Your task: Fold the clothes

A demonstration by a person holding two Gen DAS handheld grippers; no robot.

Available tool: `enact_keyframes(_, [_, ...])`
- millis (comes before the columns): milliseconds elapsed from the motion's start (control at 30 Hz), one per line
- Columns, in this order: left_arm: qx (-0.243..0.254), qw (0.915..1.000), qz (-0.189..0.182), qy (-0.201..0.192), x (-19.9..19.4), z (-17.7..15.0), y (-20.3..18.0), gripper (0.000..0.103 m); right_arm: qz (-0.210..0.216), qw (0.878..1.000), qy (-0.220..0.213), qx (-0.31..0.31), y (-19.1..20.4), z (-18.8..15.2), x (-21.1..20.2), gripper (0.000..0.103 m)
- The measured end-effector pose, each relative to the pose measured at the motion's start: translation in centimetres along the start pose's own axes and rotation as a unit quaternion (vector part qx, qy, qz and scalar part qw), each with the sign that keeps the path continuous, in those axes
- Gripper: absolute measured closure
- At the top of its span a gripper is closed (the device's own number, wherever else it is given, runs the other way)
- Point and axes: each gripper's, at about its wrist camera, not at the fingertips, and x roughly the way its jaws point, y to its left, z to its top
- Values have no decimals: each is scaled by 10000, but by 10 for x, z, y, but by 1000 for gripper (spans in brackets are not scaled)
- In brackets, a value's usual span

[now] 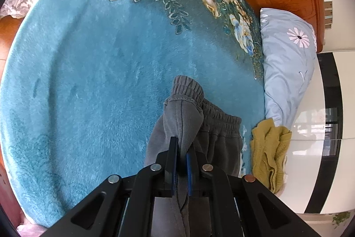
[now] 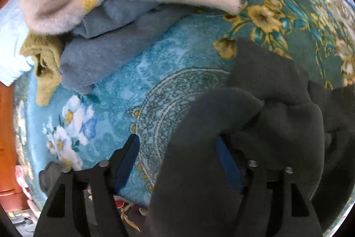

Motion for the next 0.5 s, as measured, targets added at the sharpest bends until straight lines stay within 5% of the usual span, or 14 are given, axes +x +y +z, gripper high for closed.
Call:
enact_keyframes(133, [-46, 10000, 5, 19, 1, 0, 2, 95, -433, 9985, 21, -336, 7, -4, 3, 41])
enact_keyframes(233, [-13, 10000, 8, 20, -1, 0, 2, 95, -671, 9969, 30, -409, 0, -7, 0, 65])
enact_keyframes(300, [21, 10000, 7, 15, -3, -1, 1, 95, -725, 9965, 92, -398, -8, -9, -4, 94])
enact_keyframes(500, [-29, 10000, -81, 7, -10, -3, 3, 95, 445, 9986, -178, -231, -57, -29, -63, 95])
